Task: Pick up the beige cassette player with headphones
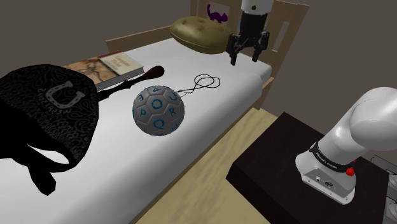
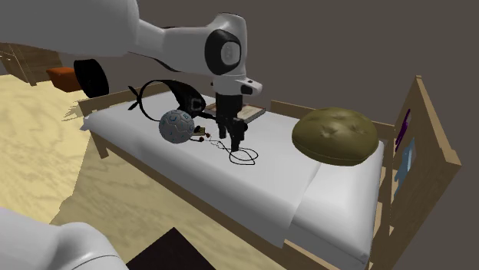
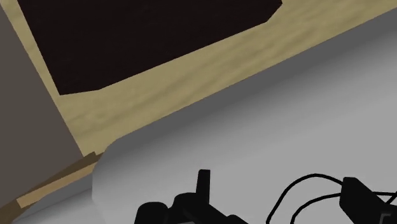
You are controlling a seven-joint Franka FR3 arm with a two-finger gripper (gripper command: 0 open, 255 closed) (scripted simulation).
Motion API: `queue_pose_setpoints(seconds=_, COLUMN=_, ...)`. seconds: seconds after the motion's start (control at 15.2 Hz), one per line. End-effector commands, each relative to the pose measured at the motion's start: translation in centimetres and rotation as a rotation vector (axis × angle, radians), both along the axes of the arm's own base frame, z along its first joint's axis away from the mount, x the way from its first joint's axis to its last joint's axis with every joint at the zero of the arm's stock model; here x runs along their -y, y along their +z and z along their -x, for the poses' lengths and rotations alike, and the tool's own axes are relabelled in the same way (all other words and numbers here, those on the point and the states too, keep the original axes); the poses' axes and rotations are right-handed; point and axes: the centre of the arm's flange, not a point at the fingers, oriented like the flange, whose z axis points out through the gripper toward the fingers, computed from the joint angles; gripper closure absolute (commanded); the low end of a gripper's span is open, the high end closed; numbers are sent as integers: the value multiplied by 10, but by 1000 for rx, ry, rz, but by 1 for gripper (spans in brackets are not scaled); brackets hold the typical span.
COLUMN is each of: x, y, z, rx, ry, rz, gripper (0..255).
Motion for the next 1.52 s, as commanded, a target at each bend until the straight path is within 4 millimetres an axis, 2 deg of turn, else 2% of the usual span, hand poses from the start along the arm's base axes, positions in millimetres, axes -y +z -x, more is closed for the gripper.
queue_pose_setpoints(seconds=0.0, x=-16, y=-14, z=-18, rx=4, ry=-33, rz=-4, gripper=0)
queue_pose_setpoints(seconds=0.79, x=-92, y=-79, z=-134, rx=24, ry=-222, rz=-23, gripper=0)
queue_pose_setpoints(seconds=0.86, x=-93, y=-80, z=-136, rx=24, ry=-225, rz=-23, gripper=0)
queue_pose_setpoints(seconds=1.32, x=-93, y=-120, z=-136, rx=24, ry=-225, rz=-23, gripper=0)
queue_pose_setpoints(seconds=1.45, x=-93, y=-120, z=-136, rx=24, ry=-225, rz=-23, gripper=0)
